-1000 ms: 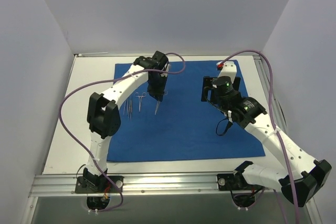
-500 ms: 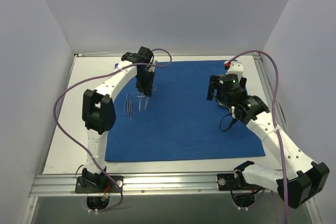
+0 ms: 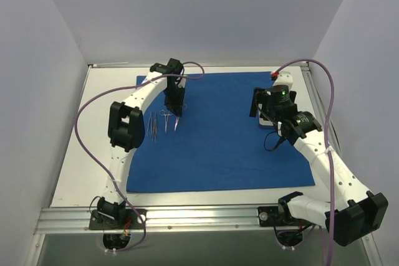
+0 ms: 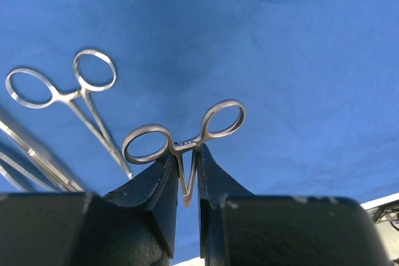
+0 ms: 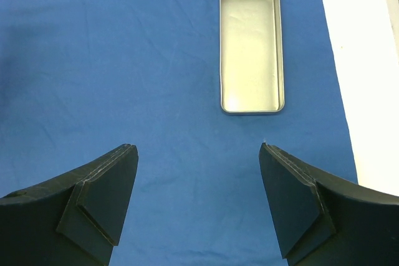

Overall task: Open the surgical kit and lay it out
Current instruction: Place the medical item in the surgical kit.

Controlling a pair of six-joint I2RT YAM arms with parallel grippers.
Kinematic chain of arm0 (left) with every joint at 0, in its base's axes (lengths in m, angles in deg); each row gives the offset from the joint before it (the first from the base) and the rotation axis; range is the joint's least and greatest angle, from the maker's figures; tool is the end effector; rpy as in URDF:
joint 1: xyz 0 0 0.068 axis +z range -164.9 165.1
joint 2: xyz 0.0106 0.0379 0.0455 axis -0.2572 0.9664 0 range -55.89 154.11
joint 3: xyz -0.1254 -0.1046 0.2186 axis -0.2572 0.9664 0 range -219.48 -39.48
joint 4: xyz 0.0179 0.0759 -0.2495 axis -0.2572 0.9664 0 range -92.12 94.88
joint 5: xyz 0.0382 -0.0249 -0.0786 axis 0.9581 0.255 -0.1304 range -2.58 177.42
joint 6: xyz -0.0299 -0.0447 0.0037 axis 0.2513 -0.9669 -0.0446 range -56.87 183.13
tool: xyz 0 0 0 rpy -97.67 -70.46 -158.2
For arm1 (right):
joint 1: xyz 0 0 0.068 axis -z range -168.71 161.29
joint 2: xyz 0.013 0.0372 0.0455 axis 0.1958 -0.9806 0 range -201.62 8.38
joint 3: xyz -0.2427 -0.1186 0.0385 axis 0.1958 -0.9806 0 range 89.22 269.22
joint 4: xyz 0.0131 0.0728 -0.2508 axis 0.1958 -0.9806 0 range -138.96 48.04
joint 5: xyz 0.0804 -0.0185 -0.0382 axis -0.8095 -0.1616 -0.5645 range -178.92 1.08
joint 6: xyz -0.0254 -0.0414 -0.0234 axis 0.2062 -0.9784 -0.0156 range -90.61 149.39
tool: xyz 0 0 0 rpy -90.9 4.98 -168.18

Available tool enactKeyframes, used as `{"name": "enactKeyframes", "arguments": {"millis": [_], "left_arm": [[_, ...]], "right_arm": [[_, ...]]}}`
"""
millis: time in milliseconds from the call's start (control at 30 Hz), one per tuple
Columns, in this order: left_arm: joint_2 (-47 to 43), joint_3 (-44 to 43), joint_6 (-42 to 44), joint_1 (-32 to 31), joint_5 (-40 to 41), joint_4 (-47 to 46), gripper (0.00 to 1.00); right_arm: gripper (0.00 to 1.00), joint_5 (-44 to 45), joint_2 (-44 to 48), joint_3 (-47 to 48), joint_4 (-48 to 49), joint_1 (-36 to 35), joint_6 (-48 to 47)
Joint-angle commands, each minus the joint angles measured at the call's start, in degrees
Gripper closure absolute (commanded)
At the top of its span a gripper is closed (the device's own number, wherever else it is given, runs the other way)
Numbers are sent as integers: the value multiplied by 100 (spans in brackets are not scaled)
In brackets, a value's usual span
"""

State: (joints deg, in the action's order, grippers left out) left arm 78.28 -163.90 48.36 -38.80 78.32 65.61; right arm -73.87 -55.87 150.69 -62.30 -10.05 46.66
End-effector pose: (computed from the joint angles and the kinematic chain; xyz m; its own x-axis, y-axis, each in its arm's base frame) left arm 0.4358 -0.1993 0.2141 -0.9730 0.1559 -0.1703 0.1897 0.9603 -0.2045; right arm 0.2387 0.0834 0.3569 -0.3875 0.1564 -0.9085 -0.0147 0.9843 0.1758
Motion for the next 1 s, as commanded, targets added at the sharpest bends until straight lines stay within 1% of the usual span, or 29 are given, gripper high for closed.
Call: {"name": "enactKeyframes", "arguments": {"millis": [0, 133, 200, 300, 400, 633, 733, 967], "left_arm": [[223, -468, -219, 17, -197, 285, 97], [400, -627, -483, 17, -320, 365, 97], [391, -531, -571, 17, -416, 172, 96], [487, -679, -589, 17, -408, 197, 93], [645, -855, -571, 34, -399, 364, 93], [821, -1040, -598, 35, -355, 408, 92], [865, -1023, -659, 52, -355, 426, 89], [1014, -1198, -791, 105, -425, 443, 88]], "right_arm": [[20, -116, -96, 14, 118, 60, -111], [19, -107, -97, 23, 100, 78, -137], [19, -107, -97, 5, 100, 104, -137], [19, -134, -97, -12, 109, 130, -111], [19, -160, -88, -30, 118, 148, -111], [19, -178, -97, -48, 135, 174, -119], [19, -178, -88, -56, 118, 174, -119], [19, -204, -88, -74, 135, 192, -119]]}}
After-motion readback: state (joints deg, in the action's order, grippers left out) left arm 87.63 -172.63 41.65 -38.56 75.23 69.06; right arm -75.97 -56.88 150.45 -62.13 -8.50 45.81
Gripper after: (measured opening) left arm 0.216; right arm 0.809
